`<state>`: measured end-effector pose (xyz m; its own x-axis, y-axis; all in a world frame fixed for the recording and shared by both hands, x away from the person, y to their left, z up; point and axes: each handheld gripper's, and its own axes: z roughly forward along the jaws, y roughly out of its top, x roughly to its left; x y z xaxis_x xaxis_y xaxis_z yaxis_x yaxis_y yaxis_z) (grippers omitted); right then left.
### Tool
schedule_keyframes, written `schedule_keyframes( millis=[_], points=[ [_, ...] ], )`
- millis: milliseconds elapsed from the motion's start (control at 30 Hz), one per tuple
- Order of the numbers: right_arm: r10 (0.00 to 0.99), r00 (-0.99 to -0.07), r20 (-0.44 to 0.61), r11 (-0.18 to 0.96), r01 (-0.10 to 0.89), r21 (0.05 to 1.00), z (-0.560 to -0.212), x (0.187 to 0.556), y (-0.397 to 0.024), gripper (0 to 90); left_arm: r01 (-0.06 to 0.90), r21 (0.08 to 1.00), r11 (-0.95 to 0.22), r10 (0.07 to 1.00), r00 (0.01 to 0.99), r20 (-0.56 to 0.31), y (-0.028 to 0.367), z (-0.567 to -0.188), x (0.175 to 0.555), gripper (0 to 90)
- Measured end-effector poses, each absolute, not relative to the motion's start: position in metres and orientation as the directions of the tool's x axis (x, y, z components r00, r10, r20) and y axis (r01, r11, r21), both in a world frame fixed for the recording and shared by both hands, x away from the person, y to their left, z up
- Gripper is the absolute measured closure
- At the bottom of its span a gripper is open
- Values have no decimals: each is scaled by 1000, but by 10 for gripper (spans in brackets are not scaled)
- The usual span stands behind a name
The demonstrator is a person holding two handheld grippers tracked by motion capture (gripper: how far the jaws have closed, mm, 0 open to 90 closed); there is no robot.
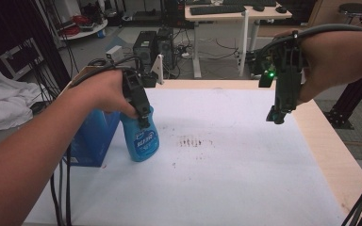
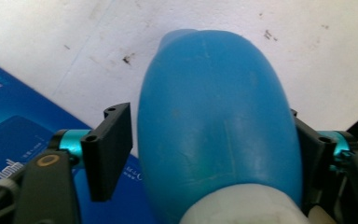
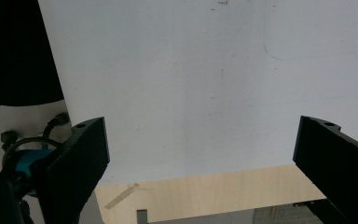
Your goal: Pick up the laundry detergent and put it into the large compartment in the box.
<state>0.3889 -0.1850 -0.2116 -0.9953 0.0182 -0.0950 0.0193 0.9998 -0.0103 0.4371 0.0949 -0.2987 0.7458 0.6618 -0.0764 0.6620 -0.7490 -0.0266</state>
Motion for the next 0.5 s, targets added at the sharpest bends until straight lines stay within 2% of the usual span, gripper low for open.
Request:
schedule_keyframes(
  millis=[500],
  points=[
    [10, -995, -96, 1000, 12, -13, -213, 389, -184, 25, 674, -26, -738, 674, 734, -90, 93, -299, 435, 326]
  ],
)
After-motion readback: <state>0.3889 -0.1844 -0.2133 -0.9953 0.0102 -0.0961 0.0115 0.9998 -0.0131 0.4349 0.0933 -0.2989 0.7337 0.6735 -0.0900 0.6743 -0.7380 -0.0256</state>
